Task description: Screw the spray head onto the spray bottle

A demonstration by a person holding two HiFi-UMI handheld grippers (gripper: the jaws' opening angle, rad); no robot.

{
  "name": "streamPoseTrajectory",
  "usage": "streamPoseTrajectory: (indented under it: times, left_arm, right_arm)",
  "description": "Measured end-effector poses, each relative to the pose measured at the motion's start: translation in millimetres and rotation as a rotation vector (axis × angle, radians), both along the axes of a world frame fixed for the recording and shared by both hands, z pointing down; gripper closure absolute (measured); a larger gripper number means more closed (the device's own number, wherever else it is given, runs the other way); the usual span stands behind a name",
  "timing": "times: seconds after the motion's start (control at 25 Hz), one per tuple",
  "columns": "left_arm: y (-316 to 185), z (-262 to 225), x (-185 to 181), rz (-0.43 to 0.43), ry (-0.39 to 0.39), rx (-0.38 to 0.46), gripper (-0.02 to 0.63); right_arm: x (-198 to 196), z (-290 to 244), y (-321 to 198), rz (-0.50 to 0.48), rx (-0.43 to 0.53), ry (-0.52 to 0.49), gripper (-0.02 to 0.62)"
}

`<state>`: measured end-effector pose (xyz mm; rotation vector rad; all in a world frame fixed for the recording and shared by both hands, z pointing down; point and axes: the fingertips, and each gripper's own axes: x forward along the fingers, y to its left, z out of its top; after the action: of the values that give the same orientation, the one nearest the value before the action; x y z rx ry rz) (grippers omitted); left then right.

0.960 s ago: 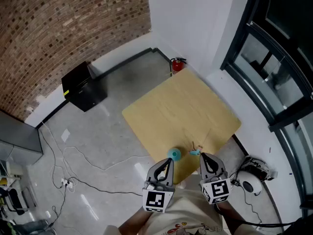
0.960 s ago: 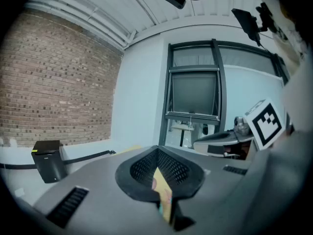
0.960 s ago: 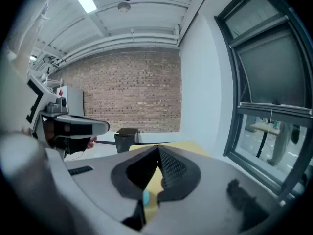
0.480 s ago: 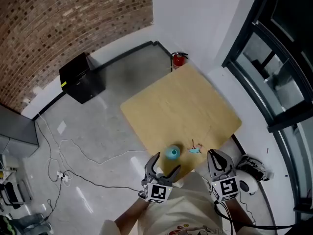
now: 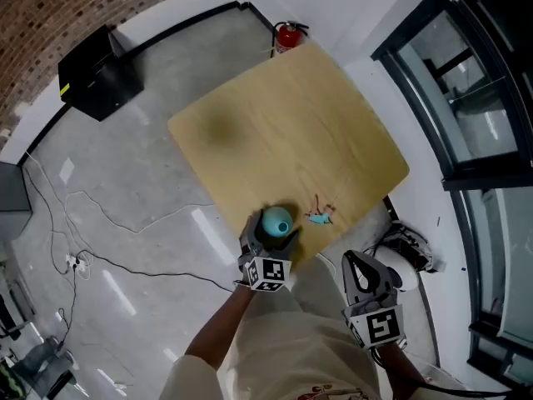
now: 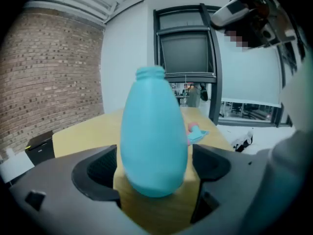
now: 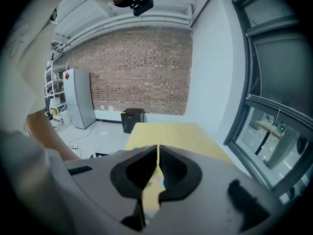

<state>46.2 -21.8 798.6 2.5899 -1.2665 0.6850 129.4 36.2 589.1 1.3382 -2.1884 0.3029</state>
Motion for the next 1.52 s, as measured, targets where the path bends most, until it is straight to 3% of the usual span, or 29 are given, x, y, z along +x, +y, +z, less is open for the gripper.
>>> streamPoseTrajectory:
  times: [0.12,0.2,0.4,0.6,0.72,0.88,1.0,1.08,1.28,1.36,1.52]
  left_arm:
    - [-12.1,3.8,8.4,-0.010,0.029,-0.010,0.138]
    - [-21.1,4.7,13.2,-0.002,0.037,-0.009,0.173]
    - [-21.5,1.4,18.4,0.062,0.011,-0.041,0.181]
    - [-6.5,-67.3,16.8,0.153,0.007,0.001,0.181]
    - [6.1,-112.5,10.8,0.186,0.008,0.015,0.181]
    - [29.1,-151.3,-7.1,0.201,-0.062,0.008,0.181]
    - [38.8,-178.6,-20.5,0.183,-0.052,-0.012,0.181]
    - [41.3,-192.7,-26.6,0.159,-0.045,-0.024,0.181]
    - [45.8,-205.7,-32.6,0.103,-0.062,-0.044,0.181]
    - [52.3,-200.1,-35.0,0.086,-0.074,-0.064,0.181]
    - [65.7,-186.4,-41.6,0.062,-0.063,-0.122,0.180]
  right_arm:
    - [-1.0,9.5,7.0,0.010,-0.044,-0.006,0.584]
    - [-4.6,16.9,9.0,0.013,-0.058,-0.014,0.584]
    - [-13.2,24.9,11.4,0.009,-0.060,-0.018,0.584]
    - [-4.2,29.0,2.2,-0.065,-0.061,0.021,0.584]
    - [4.9,40.9,-11.7,-0.246,-0.068,0.151,0.580]
    - [19.8,67.6,-30.9,-0.553,-0.060,0.445,0.523]
    - [19.7,80.9,-48.1,-0.782,-0.027,0.636,0.515]
    - [18.1,96.5,-53.7,-0.967,-0.032,0.768,0.500]
    - [42.8,159.0,-51.6,-1.502,-0.034,1.221,0.460]
    - [51.5,184.0,-46.8,-1.606,-0.075,1.282,0.459]
    - [50.4,219.3,-40.5,-1.674,-0.138,1.304,0.449]
